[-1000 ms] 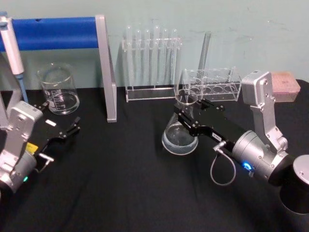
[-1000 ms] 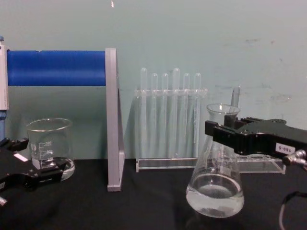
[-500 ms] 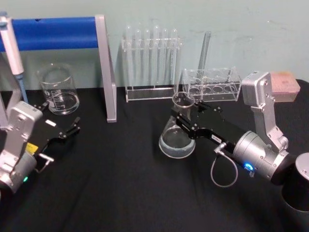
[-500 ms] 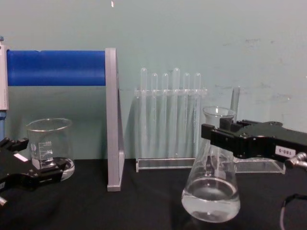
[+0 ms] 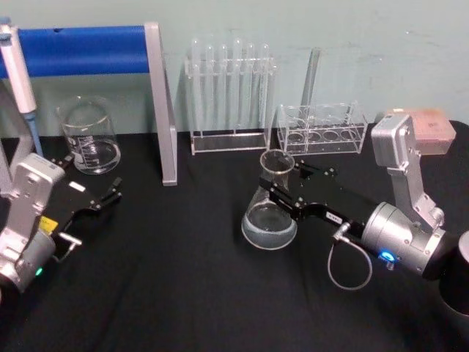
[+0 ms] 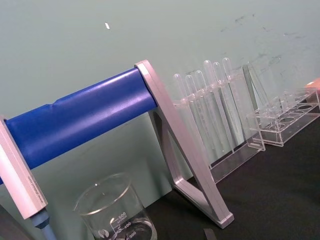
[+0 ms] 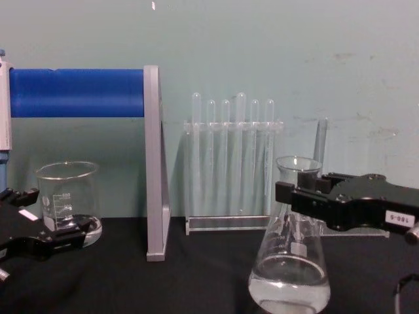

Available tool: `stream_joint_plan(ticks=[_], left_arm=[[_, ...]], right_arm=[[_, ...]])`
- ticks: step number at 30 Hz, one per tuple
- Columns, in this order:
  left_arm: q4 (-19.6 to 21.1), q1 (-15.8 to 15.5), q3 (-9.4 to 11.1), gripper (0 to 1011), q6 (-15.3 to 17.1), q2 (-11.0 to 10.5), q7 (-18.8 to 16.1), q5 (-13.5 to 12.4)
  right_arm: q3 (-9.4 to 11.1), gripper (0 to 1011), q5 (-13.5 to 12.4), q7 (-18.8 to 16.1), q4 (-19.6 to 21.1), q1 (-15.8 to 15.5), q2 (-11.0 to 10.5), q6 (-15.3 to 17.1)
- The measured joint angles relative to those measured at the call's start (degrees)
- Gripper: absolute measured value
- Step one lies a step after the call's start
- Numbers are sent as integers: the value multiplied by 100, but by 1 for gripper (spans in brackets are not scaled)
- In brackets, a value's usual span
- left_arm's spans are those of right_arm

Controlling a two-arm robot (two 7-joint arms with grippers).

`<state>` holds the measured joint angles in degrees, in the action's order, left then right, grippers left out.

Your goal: Grasp the erlenmeyer flask with one hand, shake it three times, then place it back.

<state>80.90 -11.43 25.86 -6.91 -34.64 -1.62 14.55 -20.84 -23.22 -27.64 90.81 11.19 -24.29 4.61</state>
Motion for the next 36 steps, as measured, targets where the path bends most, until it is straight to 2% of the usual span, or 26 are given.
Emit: stream_joint_plan(ticks=[8,17,36], left_arm=[[0,0,0,1001,0,0,0,0],[0,0,0,1001,0,0,0,0],[0,0,0,1001,0,0,0,0]], right_arm=[[-133,447,-221,-387,-196,112,-195,-234],[-288,448,-437,-756,-465,259,-297,-437],[-638,447,-624,-1065,-953,549,-374,-720]])
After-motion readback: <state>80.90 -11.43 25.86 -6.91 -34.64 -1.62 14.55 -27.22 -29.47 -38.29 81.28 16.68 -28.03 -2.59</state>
